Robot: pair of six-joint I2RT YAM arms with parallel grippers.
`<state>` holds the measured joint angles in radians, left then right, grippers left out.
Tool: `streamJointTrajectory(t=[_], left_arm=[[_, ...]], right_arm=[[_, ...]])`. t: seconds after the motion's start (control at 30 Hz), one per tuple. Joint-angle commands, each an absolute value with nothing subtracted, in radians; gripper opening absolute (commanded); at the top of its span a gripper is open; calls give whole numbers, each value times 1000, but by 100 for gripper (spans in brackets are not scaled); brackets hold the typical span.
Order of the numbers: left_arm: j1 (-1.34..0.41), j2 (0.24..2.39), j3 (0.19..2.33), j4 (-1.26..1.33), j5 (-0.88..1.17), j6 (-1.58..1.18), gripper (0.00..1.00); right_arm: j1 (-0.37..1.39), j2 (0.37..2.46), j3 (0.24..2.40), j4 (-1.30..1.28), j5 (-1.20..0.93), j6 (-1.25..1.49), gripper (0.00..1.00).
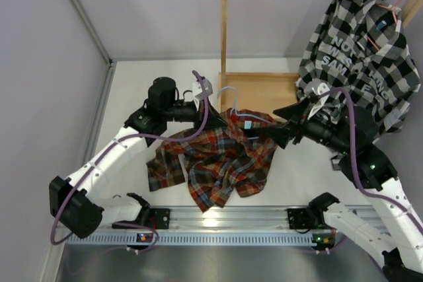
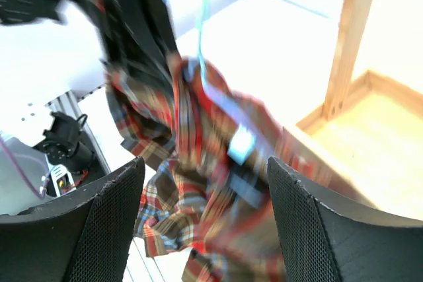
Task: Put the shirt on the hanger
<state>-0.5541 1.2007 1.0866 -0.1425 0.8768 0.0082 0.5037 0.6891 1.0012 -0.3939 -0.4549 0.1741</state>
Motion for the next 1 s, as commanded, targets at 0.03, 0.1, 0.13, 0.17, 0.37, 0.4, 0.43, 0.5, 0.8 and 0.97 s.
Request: streamJointTrajectory(t=[0.03, 0.1, 0.13, 0.17, 0.37, 0.4, 0.43, 0.5, 0.8, 0.97], left_arm=[[-595, 1269, 1153, -94, 1186, 31, 0], [-629, 1278, 1158, -94, 1184, 35, 0], [-638, 1284, 1160, -94, 1181, 35, 0], [-649, 1284, 1161, -94, 1177, 37, 0], [-666, 1292, 1164, -94, 1206, 41, 0], [-667, 1290, 1161, -94, 1204, 41, 0], [-667, 1292, 1161, -94, 1203, 46, 0], [-667, 1298, 1161, -92, 1201, 44, 0], [-667, 1322, 1192, -94, 1189, 48, 0], [-667, 1292, 1206, -94, 969, 26, 39]], right_arm=[[494, 788, 1040, -390, -587, 115, 72], [494, 827, 1013, -244, -717, 161, 72], [494, 839, 1005, -191, -760, 178, 71], [494, 854, 996, -145, -799, 220, 70], [509, 933, 985, 95, -890, 304, 61], [511, 945, 982, 130, -900, 311, 59], [509, 951, 976, 146, -910, 324, 54], [514, 959, 963, 179, -937, 339, 48], [514, 956, 908, 242, -960, 331, 8], [512, 918, 920, 189, -870, 299, 0]])
